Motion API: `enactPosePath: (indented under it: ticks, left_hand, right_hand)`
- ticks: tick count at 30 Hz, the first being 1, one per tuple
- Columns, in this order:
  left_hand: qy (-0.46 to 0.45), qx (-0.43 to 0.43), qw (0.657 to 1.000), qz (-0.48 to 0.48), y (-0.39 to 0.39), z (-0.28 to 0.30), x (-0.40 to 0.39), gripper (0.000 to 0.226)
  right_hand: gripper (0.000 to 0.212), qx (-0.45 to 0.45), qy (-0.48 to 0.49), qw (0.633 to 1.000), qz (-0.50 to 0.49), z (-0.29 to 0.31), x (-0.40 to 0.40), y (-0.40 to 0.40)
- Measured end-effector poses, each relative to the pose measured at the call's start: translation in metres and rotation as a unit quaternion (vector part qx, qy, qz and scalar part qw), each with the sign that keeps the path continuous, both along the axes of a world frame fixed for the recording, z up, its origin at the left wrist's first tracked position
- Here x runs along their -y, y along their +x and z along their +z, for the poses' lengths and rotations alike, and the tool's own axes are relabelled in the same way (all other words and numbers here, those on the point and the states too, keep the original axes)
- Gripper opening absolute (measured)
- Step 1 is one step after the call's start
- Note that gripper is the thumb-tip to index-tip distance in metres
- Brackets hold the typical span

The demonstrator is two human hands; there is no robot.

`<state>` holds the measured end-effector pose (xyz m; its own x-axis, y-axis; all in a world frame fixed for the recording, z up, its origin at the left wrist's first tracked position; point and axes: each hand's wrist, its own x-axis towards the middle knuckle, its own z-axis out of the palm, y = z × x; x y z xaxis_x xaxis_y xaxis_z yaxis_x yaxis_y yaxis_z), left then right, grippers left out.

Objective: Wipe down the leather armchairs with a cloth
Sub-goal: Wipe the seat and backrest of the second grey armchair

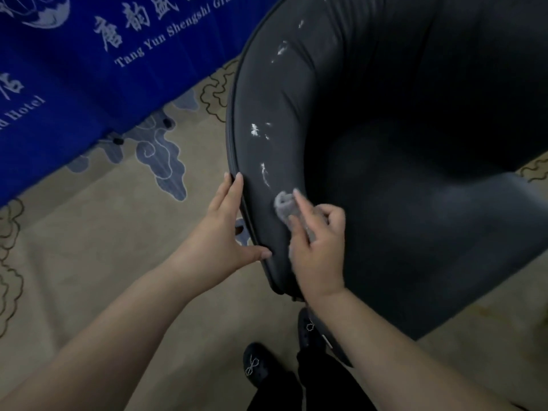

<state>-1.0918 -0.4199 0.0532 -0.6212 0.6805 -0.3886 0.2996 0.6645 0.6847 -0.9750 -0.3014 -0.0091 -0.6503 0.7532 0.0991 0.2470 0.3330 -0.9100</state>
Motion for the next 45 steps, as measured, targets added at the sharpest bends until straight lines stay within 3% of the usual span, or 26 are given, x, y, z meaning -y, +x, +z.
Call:
enactPosePath:
  ticks: [3,8,10,12,14,19,23,25,27,29,30,35,38,40,43,45]
  left_hand:
    - [-0.004,0.014,1.0,0.016,0.001,0.0,-0.002,0.13]
    - [0.032,0.036,0.998,0.034,0.001,0.0,-0.004,0.127]
    - [0.03,0.039,0.998,0.04,0.001,0.002,-0.005,0.126]
    - [0.024,0.041,0.998,0.041,0.002,0.006,-0.006,0.125]
    - [0.024,0.051,0.997,0.042,0.002,0.009,-0.007,0.122]
    - [0.018,0.054,0.997,0.051,-0.001,0.007,-0.009,0.122]
    - [0.022,0.046,0.998,0.044,-0.006,0.003,-0.01,0.122]
    - [0.023,0.047,0.998,0.043,-0.01,0.001,-0.011,0.12]
    - [0.028,0.052,0.997,0.046,-0.015,-0.002,-0.012,0.124]
    - [0.034,0.049,0.997,0.051,-0.02,-0.003,-0.013,0.127]
    - [0.042,0.05,0.996,0.054,-0.023,-0.003,-0.013,0.127]
    - [0.065,0.064,0.995,0.048,-0.042,0.0,-0.017,0.122]
    - [0.061,0.051,0.997,0.026,-0.057,0.0,-0.022,0.123]
    - [0.059,0.053,0.997,0.011,-0.067,0.002,-0.024,0.123]
    - [0.061,0.055,0.997,-0.014,-0.081,0.005,-0.028,0.122]
    - [0.065,0.058,0.996,-0.025,-0.089,0.006,-0.03,0.12]
  right_hand:
    - [0.039,0.049,-0.135,0.984,-0.105,0.0,-0.028,-0.007]
    - [0.041,-0.045,-0.024,0.998,0.034,0.01,0.009,-0.003]
    - [0.04,-0.012,-0.044,0.999,-0.02,0.007,0.0,-0.011]
    - [0.041,0.049,-0.123,0.988,-0.085,0.006,-0.021,-0.021]
    - [0.041,0.045,-0.159,0.981,-0.101,0.009,-0.027,-0.02]
    - [0.043,-0.051,-0.04,0.997,0.039,0.019,0.011,-0.014]
    - [0.042,0.017,-0.098,0.993,-0.07,0.012,-0.024,-0.033]
    - [0.039,-0.013,-0.099,0.991,-0.09,0.017,-0.032,-0.042]
    - [0.038,-0.059,-0.003,0.998,-0.009,0.026,-0.027,-0.052]
    - [0.039,-0.051,0.103,0.988,0.107,0.025,-0.024,-0.06]
    - [0.04,-0.033,0.106,0.987,0.116,0.023,-0.028,-0.065]
    - [0.035,-0.002,-0.062,0.996,-0.058,0.02,-0.052,-0.079]
    - [0.036,-0.055,0.03,0.997,0.04,0.026,-0.025,-0.079]
    - [0.036,-0.042,0.068,0.996,0.039,0.022,-0.023,-0.08]
    - [0.034,0.007,-0.056,0.993,-0.102,0.022,-0.048,-0.091]
    - [0.033,-0.009,-0.064,0.992,-0.104,0.024,-0.044,-0.089]
